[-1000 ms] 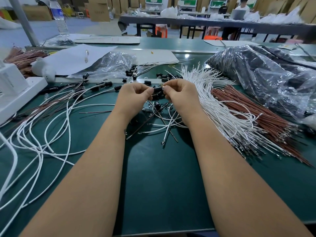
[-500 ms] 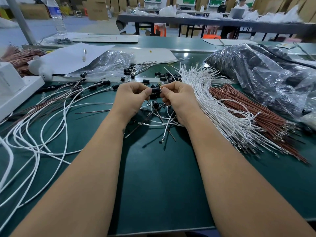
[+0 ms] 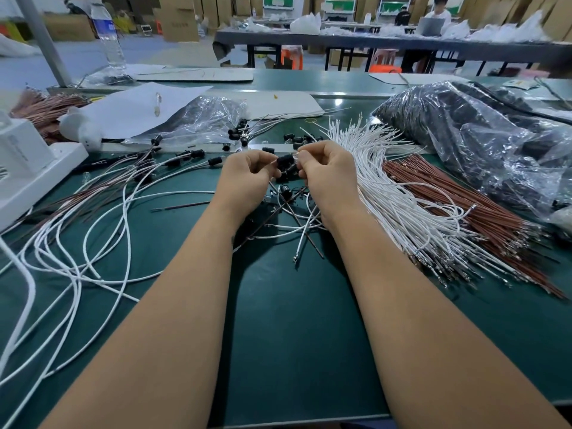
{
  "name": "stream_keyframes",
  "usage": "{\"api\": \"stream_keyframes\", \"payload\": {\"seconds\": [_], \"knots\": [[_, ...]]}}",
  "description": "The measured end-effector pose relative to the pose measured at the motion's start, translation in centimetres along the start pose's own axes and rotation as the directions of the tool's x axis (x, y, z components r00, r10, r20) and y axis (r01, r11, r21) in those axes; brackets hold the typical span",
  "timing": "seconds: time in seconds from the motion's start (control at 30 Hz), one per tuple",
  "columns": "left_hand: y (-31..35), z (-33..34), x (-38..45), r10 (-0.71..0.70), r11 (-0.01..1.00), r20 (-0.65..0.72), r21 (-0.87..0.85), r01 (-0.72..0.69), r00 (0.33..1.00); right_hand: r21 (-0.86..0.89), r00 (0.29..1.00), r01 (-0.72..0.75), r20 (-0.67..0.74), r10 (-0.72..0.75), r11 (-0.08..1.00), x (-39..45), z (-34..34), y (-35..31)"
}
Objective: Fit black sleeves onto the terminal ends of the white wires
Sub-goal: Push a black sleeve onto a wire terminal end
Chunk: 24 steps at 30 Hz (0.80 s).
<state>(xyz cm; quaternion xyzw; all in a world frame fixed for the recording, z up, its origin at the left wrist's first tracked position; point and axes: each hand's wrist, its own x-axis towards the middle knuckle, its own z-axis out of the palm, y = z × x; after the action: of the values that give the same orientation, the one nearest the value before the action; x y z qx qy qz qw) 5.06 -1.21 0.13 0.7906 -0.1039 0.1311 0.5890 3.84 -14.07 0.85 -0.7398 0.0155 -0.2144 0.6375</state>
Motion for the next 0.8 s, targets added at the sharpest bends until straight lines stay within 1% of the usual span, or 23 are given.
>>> {"api": "stream_keyframes", "payload": {"seconds": [0.07,0.13,0.27,0.33,0.43,0.5,0.57,0.63,0.8], "knots": [[-0.1,-0.2,0.1,-0.005,1.000,-0.033,-0.027,0.004,0.999,0.021,0.998,-0.007,-0.067,0.008,1.000,0.1,-0.2,0.0],[-0.1,-0.5,0.2,-0.027,0.994,-0.051,-0.108,0.021,0.998,0.034,0.994,-0.025,-0.101,0.028,0.999,0.2,-0.5,0.0],[0.6,-0.9,0.1,-0.059,0.940,0.025,-0.335,0.064,0.998,0.016,0.997,-0.048,-0.067,0.048,0.999,0.2,-0.3,0.1],[0.9,-0.8,-0.1,-0.054,0.916,0.066,-0.394,0.075,0.996,-0.009,0.999,-0.031,-0.041,0.030,0.999,0.0,-0.1,-0.1],[1.2,-0.7,-0.2,-0.030,0.869,0.092,-0.489,0.072,0.995,-0.041,1.000,0.001,-0.014,-0.002,0.999,-0.3,0.0,-0.2],[1.2,-0.7,-0.2,-0.002,0.853,0.100,-0.519,0.054,0.995,-0.045,1.000,0.006,-0.002,-0.006,0.999,-0.4,0.0,-0.3],[1.3,-0.8,-0.2,0.009,0.838,0.111,-0.543,0.053,0.994,-0.014,1.000,0.009,0.010,-0.009,1.000,-0.5,-0.1,-0.4],[1.2,-0.9,-0.1,0.008,0.811,0.123,-0.581,0.066,0.992,0.006,1.000,0.024,0.019,-0.024,1.000,-0.5,0.0,-0.4],[1.3,-1.2,-0.1,0.002,0.743,0.153,-0.662,0.101,0.988,-0.010,0.999,0.044,0.010,-0.044,0.999,-0.5,0.1,-0.3]]}}
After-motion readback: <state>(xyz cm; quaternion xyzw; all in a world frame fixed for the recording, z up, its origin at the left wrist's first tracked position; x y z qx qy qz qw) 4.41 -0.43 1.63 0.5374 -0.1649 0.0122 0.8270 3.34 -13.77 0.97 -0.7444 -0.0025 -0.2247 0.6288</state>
